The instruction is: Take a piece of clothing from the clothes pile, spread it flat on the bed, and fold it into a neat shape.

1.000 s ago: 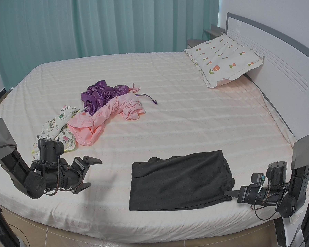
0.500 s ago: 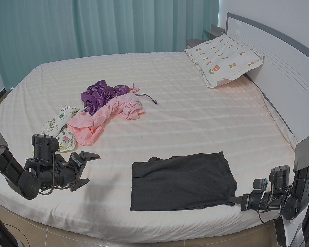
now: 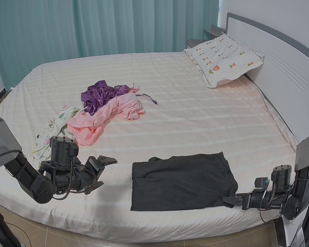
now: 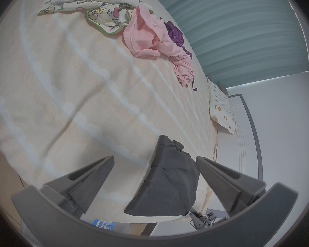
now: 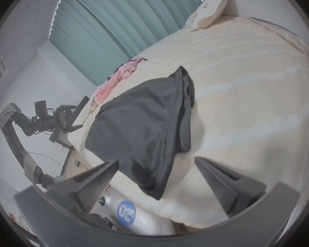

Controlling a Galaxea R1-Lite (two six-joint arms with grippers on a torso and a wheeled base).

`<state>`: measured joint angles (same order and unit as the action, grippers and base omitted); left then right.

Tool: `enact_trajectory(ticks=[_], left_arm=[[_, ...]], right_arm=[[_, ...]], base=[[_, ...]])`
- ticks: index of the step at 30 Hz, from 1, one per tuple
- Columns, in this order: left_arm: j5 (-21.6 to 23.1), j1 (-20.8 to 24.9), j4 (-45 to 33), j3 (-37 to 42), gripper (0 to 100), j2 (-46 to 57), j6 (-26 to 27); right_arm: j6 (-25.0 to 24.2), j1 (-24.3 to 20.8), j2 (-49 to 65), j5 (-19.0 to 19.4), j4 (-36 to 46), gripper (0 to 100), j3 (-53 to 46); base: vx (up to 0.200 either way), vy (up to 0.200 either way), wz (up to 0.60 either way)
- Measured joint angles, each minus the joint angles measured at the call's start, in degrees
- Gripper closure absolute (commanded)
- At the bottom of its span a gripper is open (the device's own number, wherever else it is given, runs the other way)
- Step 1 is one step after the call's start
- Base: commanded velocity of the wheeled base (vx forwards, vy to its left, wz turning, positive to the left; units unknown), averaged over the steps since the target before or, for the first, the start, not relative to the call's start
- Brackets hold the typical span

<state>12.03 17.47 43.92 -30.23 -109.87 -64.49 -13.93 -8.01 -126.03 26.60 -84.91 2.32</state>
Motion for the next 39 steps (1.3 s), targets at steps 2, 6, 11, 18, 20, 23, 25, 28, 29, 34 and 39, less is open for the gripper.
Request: enact_trajectory(ticks=[2, 6, 11, 18, 20, 23, 25, 28, 29, 34, 39], left_arm=[[-0.05, 0.41, 0.0, -0.06, 0, -0.27, 0.0], [-0.02, 1.55, 0.0, -0.2, 0, -0.6, 0.0], [-0.33, 3.28, -0.02, -0.61, 0, -0.79, 0.01], [-0.82, 4.58, 0.0, -2.62, 0, -1.67, 0.24], [-1.04, 4.99, 0.02, -3.06, 0, -2.06, 0.44], [-2.22, 5.18, -0.02, -4.0, 0, -3.02, 1.29], [-3.78, 5.02, -0.02, -4.94, 0, -3.88, 2.9], [-6.75, 4.66, -0.05, -6.25, 0, -5.32, 7.94], [-7.98, 4.55, -0.07, -6.73, 0, -5.89, 10.11], [-11.65, 4.28, -0.35, -8.94, 0, -8.64, 18.7], [-12.46, 4.19, -0.54, -10.91, 0, -10.91, 20.81]], right_arm=[[-0.12, 0.55, 0.73, -0.05, -0.05, 0, 0.66], [-0.89, 2.76, 2.43, 0.0, 0.04, 0, 2.32], [-6.07, 4.63, 3.07, 0.02, -0.13, 0, 5.32], [-8.91, 5.01, 1.99, 0.0, -0.76, 0, 7.7], [-8.91, 4.85, 1.79, 0.02, -0.82, 0, 7.88], [-8.92, 4.82, 1.57, 0.02, -0.84, 0, 7.98], [-8.92, 4.82, 1.39, 0.02, -0.84, 0, 8.05], [-8.91, 4.71, 1.22, 0.05, -0.88, 0, 8.05], [-8.92, 4.71, 1.17, 0.05, -0.9, 0, 8.05], [-8.91, 4.68, 1.06, 0.02, -0.95, 0, 8.07], [-8.91, 4.63, 0.89, 0.0, -0.9, 0, 8.02]], base=[[0.0, -0.2, 0.0], [0.0, -0.2, 0.0], [0.0, -0.2, 0.0], [0.0, -0.2, 0.0], [0.0, 0.0, 0.0], [0.0, 0.0, 0.0], [0.0, 0.0, 0.0], [0.0, 0.0, 0.0], [0.0, 0.0, 0.0], [0.0, 0.0, 0.0], [0.0, 0.0, 0.0]])
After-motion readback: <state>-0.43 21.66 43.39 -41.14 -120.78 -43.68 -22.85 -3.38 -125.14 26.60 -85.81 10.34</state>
